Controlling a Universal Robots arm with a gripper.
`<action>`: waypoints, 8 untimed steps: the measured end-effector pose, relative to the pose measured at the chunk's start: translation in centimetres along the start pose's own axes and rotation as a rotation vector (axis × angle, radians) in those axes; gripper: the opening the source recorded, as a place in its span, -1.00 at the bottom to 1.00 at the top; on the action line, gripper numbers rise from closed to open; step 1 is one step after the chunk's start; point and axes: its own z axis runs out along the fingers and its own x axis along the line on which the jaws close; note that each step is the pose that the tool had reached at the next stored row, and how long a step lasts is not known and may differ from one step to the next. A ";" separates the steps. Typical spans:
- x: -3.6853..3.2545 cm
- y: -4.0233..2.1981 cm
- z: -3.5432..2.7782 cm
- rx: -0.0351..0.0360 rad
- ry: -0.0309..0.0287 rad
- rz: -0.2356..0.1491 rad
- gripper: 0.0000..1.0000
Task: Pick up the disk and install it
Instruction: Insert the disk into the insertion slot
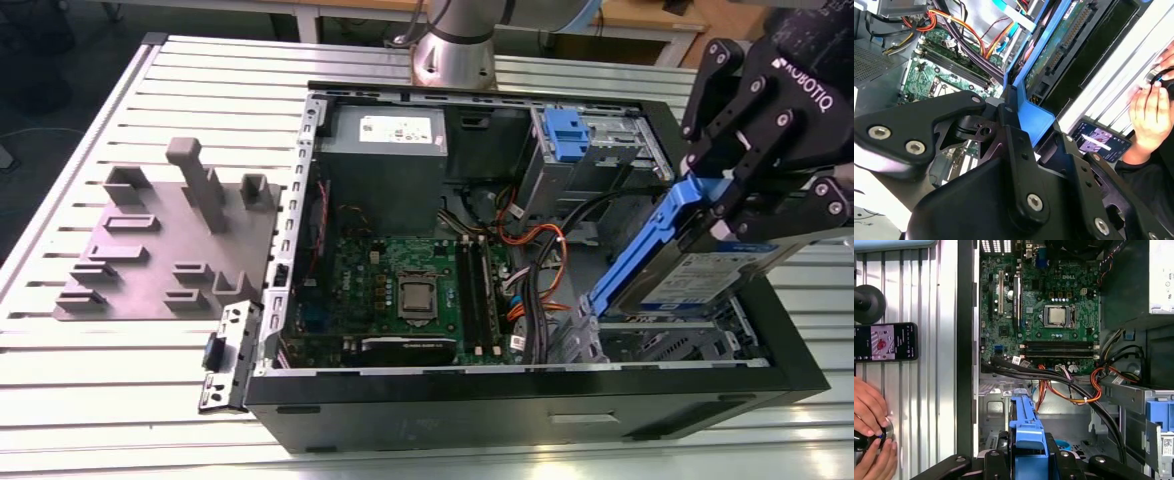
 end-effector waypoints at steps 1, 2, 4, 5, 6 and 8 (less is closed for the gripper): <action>0.00 0.00 0.07 0.0000 -0.0007 0.000 -0.26; 0.00 0.00 0.15 0.0000 -0.0015 0.000 -0.26; 0.00 0.00 0.32 0.0000 -0.0022 0.000 -0.26; 0.00 0.00 0.35 0.0000 -0.0023 0.000 -0.26; 0.00 0.00 0.36 0.0000 -0.0021 0.000 -0.26; 0.00 -0.01 0.40 0.0000 -0.0022 0.000 -0.26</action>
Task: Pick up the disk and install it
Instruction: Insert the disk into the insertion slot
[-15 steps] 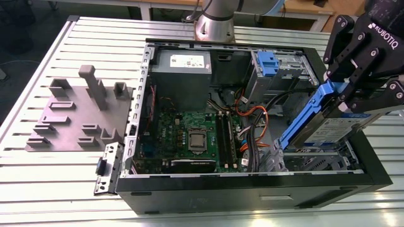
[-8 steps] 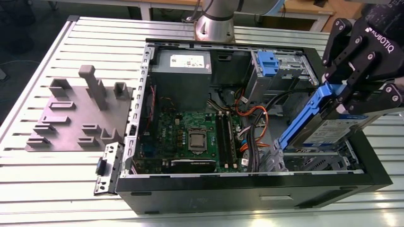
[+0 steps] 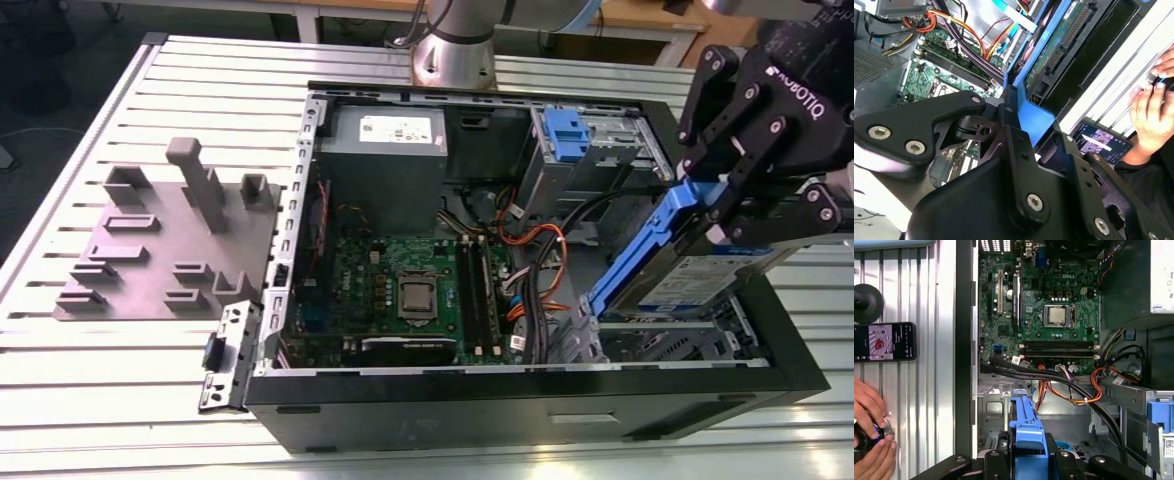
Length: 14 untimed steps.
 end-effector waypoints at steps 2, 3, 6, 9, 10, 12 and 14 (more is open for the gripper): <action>0.00 0.00 0.01 0.0000 0.0002 0.000 -0.25; 0.00 0.00 0.11 0.0000 -0.0001 0.000 -0.25; 0.01 0.00 0.67 0.0001 -0.0001 0.000 -0.11; 0.02 -0.01 1.20 0.0001 0.0000 0.000 -0.11; 0.02 -0.01 1.38 0.0001 0.0000 0.000 -0.11; 0.02 -0.01 1.76 0.0001 -0.0001 -0.001 -0.27; 0.03 -0.01 2.12 0.0001 -0.0001 -0.001 -0.39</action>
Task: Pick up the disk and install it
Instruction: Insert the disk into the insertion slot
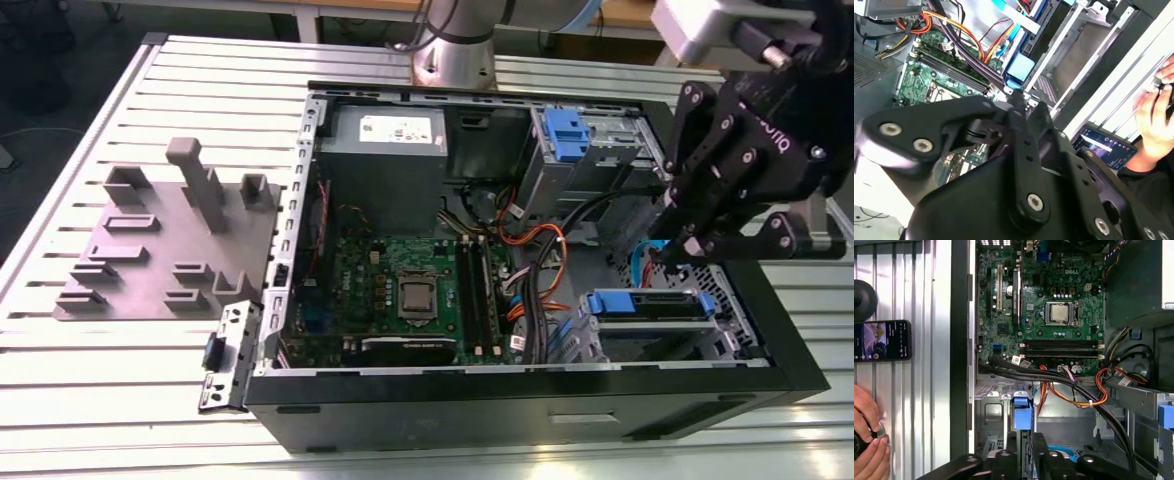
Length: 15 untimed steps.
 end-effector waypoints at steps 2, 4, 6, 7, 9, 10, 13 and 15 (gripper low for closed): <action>0.00 0.00 0.36 0.0000 0.0001 0.000 -0.51; 0.01 0.00 0.73 0.0000 0.0002 0.000 -0.62; 0.01 -0.01 1.10 0.0000 0.0000 -0.001 -0.79; 0.02 -0.01 1.28 0.0000 0.0000 -0.001 -0.79; 0.02 -0.01 1.64 0.0000 0.0000 -0.001 -0.79; 0.03 -0.01 1.82 0.0000 0.0000 -0.001 -0.79; 0.03 -0.01 2.36 0.0000 0.0001 -0.002 -0.79; 0.04 -0.02 2.72 0.0000 0.0000 -0.002 -0.79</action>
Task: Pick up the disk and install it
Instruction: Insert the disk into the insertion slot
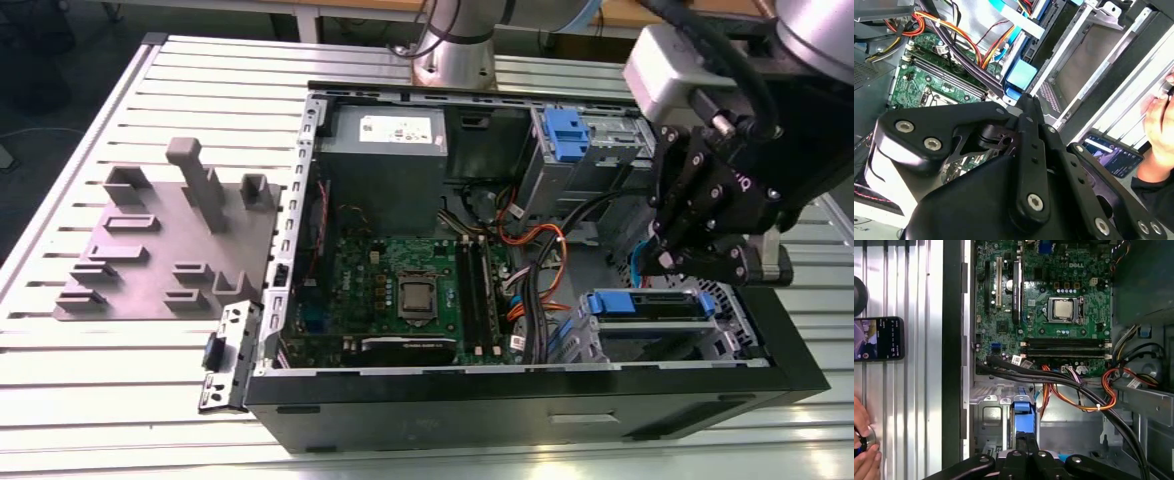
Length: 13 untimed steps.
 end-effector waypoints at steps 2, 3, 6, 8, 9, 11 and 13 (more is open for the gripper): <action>0.01 0.00 0.37 0.0000 0.0001 0.000 -0.79; 0.01 0.00 0.56 0.0000 0.0000 0.000 -0.79; 0.02 -0.01 1.09 0.0000 0.0000 0.000 -0.79; 0.02 -0.02 1.46 0.0000 0.0002 0.000 -0.79; 0.02 -0.02 1.65 0.0000 0.0000 0.000 -0.79; 0.03 -0.03 2.01 0.0000 -0.0006 0.000 -0.79; 0.03 -0.03 2.25 0.0000 -0.0017 -0.001 -0.79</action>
